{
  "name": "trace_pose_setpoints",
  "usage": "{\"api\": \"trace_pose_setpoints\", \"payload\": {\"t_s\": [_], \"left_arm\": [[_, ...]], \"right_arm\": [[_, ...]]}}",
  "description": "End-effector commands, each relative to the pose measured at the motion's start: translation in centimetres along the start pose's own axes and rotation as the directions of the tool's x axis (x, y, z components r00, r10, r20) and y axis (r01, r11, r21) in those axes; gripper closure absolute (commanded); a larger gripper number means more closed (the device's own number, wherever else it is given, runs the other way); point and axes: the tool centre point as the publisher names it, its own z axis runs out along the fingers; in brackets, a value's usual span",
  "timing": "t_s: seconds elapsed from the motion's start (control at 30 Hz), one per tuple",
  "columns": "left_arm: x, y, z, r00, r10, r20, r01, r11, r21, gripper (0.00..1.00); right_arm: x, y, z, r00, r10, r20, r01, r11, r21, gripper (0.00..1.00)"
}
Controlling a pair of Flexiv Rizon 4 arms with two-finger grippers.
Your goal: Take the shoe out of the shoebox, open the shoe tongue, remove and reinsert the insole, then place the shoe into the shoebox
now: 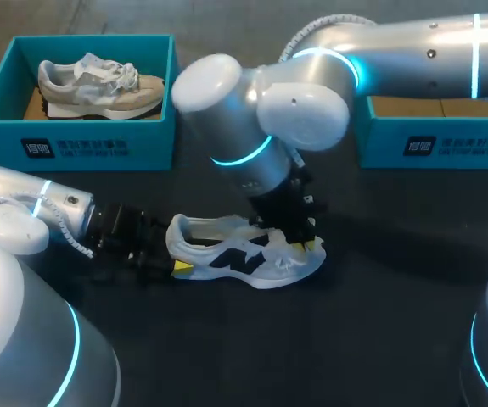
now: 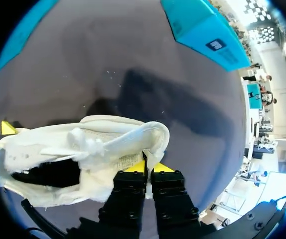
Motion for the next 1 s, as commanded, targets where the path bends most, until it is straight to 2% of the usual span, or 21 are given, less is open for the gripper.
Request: {"api": "trace_pose_setpoints", "payload": {"t_s": [0.03, 0.1, 0.27, 0.47, 0.57, 0.7, 0.83, 1.0], "left_arm": [[-0.1, 0.3, 0.2, 1.000, -0.001, 0.003, 0.001, 1.000, 0.001, 1.00], [-0.1, 0.3, 0.2, 1.000, -0.001, 0.003, 0.001, 1.000, 0.001, 1.00], [-0.1, 0.3, 0.2, 1.000, -0.001, 0.003, 0.001, 1.000, 0.001, 1.00], [-0.1, 0.3, 0.2, 1.000, -0.001, 0.003, 0.001, 1.000, 0.001, 1.00], [-0.1, 0.3, 0.2, 1.000, -0.001, 0.003, 0.001, 1.000, 0.001, 1.00], [-0.1, 0.3, 0.2, 1.000, -0.001, 0.003, 0.001, 1.000, 0.001, 1.00], [-0.1, 0.3, 0.2, 1.000, -0.001, 0.003, 0.001, 1.000, 0.001, 1.00], [-0.1, 0.3, 0.2, 1.000, -0.001, 0.003, 0.001, 1.000, 0.001, 1.00]], "right_arm": [[-0.5, -0.4, 0.9, 0.823, 0.568, -0.029, -0.568, 0.823, 0.002, 0.24], [-0.5, -0.6, 0.4, 0.820, 0.571, -0.040, -0.571, 0.821, -0.003, 0.00], [-1.1, -1.1, -1.2, 0.812, 0.578, -0.077, -0.581, 0.813, -0.020, 0.00], [-1.9, -2.1, -4.7, 0.815, 0.563, -0.137, -0.573, 0.819, -0.044, 0.00], [-1.8, -2.6, -7.0, 0.858, 0.474, -0.200, -0.497, 0.863, -0.088, 0.00], [-1.8, -3.4, -9.4, 0.895, 0.364, -0.258, -0.409, 0.900, -0.152, 0.00], [-2.2, -4.3, -12.5, 0.902, 0.278, -0.330, -0.355, 0.913, -0.201, 0.00], [-2.7, -5.3, -17.6, 0.891, 0.213, -0.401, -0.328, 0.913, -0.242, 0.00]]}}
